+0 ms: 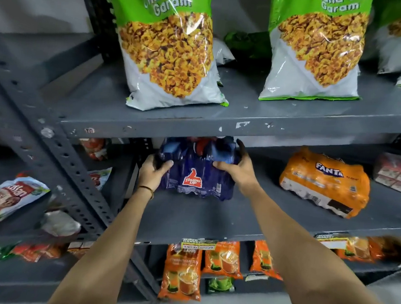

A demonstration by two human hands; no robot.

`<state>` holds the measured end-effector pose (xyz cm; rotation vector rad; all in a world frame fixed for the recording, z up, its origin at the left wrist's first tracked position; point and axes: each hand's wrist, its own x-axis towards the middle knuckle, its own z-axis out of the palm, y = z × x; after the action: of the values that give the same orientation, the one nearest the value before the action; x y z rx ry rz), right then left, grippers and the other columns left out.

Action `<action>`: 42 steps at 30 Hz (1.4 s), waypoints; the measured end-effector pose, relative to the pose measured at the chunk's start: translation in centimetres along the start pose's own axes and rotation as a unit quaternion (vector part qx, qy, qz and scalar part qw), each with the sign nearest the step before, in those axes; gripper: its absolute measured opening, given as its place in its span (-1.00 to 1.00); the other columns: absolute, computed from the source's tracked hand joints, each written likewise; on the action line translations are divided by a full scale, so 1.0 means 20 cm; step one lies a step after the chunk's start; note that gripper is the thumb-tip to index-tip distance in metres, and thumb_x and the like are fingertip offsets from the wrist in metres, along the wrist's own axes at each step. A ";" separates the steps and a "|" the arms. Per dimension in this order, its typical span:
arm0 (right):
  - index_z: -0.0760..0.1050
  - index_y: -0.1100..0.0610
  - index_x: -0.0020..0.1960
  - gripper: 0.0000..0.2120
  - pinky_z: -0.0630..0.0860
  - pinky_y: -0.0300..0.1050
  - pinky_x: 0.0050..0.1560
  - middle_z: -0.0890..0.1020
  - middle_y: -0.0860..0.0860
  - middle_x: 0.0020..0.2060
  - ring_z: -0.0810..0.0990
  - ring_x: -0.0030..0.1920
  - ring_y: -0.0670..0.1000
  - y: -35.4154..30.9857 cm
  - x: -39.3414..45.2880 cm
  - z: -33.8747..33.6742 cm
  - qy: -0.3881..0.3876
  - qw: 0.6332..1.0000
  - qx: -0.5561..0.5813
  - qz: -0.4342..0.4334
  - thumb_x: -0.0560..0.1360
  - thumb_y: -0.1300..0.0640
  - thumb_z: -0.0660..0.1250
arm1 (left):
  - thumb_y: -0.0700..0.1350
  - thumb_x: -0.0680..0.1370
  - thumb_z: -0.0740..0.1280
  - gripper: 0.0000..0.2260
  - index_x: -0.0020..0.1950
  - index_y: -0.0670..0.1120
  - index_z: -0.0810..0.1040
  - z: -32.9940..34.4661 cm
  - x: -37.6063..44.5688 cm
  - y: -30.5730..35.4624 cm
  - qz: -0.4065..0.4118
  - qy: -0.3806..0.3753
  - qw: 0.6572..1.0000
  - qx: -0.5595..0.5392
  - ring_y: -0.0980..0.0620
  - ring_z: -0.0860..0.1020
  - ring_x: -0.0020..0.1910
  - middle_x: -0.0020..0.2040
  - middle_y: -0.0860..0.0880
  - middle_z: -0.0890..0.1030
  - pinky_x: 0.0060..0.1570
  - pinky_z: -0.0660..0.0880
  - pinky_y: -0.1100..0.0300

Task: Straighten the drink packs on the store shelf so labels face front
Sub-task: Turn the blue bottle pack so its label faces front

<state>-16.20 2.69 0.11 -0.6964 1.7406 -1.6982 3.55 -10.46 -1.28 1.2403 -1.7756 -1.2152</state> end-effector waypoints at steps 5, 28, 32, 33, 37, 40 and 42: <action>0.14 0.08 0.52 0.03 0.37 0.00 0.40 0.39 0.02 0.42 0.37 0.41 0.04 0.08 -0.12 -0.05 -0.050 0.991 -0.126 -0.010 0.19 0.36 0.59 | -0.25 0.34 0.50 -0.56 0.12 -0.16 0.38 0.00 -0.19 -0.13 -0.042 -0.043 0.997 -0.039 -0.23 0.52 0.22 0.23 -0.29 0.53 0.18 0.45 0.02; 0.09 0.32 0.50 -0.21 0.15 0.10 0.48 0.18 0.22 0.50 0.18 0.49 0.18 -0.14 -0.26 0.44 0.260 0.953 0.083 0.131 0.51 -0.20 0.20 | 0.21 0.56 0.06 -0.52 -0.23 -0.07 0.61 -0.01 -0.08 0.08 -0.103 0.034 0.982 -0.153 -0.13 0.58 -0.10 -0.09 -0.20 0.65 -0.12 0.51 0.23; 0.41 0.15 0.29 -0.27 0.52 0.08 0.22 0.56 0.22 0.24 0.60 0.15 0.19 -0.20 -0.15 0.37 0.108 0.977 0.082 0.166 0.36 -0.38 0.23 | 0.04 0.64 0.02 -0.54 -0.33 -0.13 0.49 -0.05 -0.24 0.07 -0.102 -0.039 0.983 -0.147 0.04 0.44 -0.33 -0.32 -0.07 0.53 -0.33 0.38 0.34; 0.49 0.14 0.15 -0.36 0.63 0.04 0.02 0.69 0.20 0.02 0.69 -0.09 0.16 -0.20 -0.12 0.34 0.063 0.980 0.092 0.165 0.35 -0.37 0.27 | 0.06 0.64 0.01 -0.52 -0.31 -0.14 0.50 -0.05 -0.27 0.06 -0.115 -0.079 0.978 -0.154 0.03 0.47 -0.30 -0.32 -0.07 0.56 -0.23 0.40 0.29; 0.53 0.16 0.19 -0.21 0.60 0.04 0.06 0.66 0.16 0.12 0.68 -0.02 0.16 -0.20 -0.06 0.27 0.004 0.979 -0.051 0.199 0.25 -0.44 0.30 | 0.11 0.63 -0.06 -0.48 0.05 -0.17 0.59 0.02 -0.36 0.03 -0.155 -0.158 0.956 -0.194 -0.12 0.53 0.14 0.16 -0.17 0.62 0.23 0.38 0.06; 0.39 0.21 0.37 -0.11 0.49 0.02 0.25 0.52 0.16 0.30 0.54 0.25 0.19 -0.25 -0.11 0.25 0.000 0.953 -0.256 0.164 0.26 -0.39 0.36 | 0.18 0.62 -0.08 -0.47 0.48 -0.06 0.29 0.14 -0.45 0.03 -0.213 -0.150 0.938 -0.227 -0.16 0.24 0.48 0.51 -0.07 0.28 0.46 0.14 -0.11; 0.35 0.20 0.40 -0.04 0.47 -0.05 0.22 0.48 0.14 0.33 0.51 0.29 0.16 -0.28 -0.16 0.28 -0.083 0.921 -0.355 0.137 0.20 -0.36 0.44 | 0.20 0.62 -0.12 -0.46 0.50 -0.02 0.25 0.19 -0.47 0.02 -0.230 -0.134 0.934 -0.239 -0.18 0.22 0.49 0.53 -0.05 0.25 0.46 0.14 -0.12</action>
<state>-10.20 1.00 5.96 -0.8179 2.2075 -0.7704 3.33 -0.41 -2.26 1.2669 -1.2639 -2.0261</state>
